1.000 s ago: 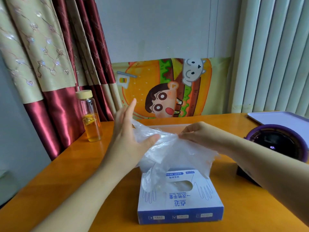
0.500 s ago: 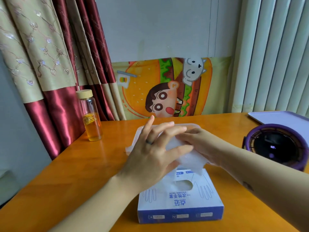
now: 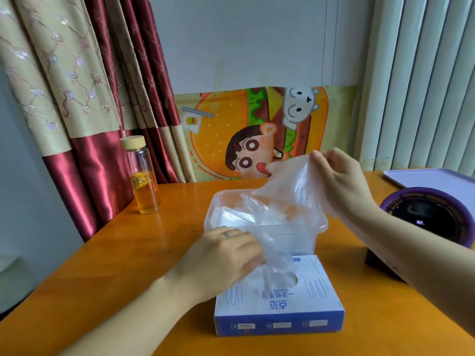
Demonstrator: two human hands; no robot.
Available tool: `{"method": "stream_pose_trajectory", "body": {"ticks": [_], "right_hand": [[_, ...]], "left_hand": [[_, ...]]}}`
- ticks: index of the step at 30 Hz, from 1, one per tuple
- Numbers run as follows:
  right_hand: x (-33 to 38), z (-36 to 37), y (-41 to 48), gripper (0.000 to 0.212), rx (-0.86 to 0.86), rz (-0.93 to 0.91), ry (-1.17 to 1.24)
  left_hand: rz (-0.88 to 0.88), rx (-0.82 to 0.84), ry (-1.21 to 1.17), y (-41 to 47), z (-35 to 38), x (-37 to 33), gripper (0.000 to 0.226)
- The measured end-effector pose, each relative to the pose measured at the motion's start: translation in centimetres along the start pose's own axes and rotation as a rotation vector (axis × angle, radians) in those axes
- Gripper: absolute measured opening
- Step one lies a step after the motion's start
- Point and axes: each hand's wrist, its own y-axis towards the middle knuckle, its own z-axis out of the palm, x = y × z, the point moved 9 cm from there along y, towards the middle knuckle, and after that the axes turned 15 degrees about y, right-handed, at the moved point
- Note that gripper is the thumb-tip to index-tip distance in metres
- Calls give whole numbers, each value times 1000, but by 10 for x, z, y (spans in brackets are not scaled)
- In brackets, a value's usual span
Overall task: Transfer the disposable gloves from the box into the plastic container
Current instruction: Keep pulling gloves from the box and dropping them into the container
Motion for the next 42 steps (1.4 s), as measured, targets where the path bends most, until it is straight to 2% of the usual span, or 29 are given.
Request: {"method": "stream_pose_trajectory", "body": {"ticks": [2, 4, 7, 9, 12, 17, 21, 24, 28, 30, 32, 34, 35, 40, 42], "right_hand": [[29, 15, -18, 15, 127, -318, -113], [30, 37, -50, 15, 363, -547, -242], [-3, 61, -93, 22, 726, -606, -426], [-31, 73, -111, 19, 929, -475, -506], [-73, 83, -128, 18, 1132, -119, -589], [-93, 88, -135, 20, 1189, 273, -565], [-100, 93, -143, 28, 1275, 340, -677], [-91, 95, -144, 28, 1282, 357, -634], [-48, 88, -114, 24, 1177, 163, -602], [-18, 80, -85, 16, 1023, 23, -550], [21, 66, -51, 7, 771, -116, -422], [54, 54, -28, 15, 558, -221, -289], [64, 55, -22, 20, 509, -254, -251], [71, 94, -18, 66, 611, -324, -395], [68, 97, -10, 71, 567, -341, -409]], "left_hand": [[-244, 28, -93, -4, 3, 25, 29], [-560, -18, -201, -16, -3, 60, 31], [-889, -86, -301, -36, -10, 101, 5], [-997, -135, -369, -44, -13, 112, 8], [-1073, -239, -444, -51, -19, 117, 17], [-1071, -353, -512, -51, -30, 112, 26], [-1056, -334, -539, -45, -25, 110, 18], [-1078, -361, -619, -42, -23, 114, 15], [-1089, -402, -692, -34, -28, 124, 14], [-1053, -411, -668, -25, -35, 127, 16], [-1003, -379, -626, -12, -40, 126, 22], [-955, -326, -617, 4, -41, 125, 24], [-933, -296, -629, 13, -39, 124, 24], [-865, -205, -705, 49, -33, 111, 10], [-885, -184, -761, 56, -29, 110, 10]]}}
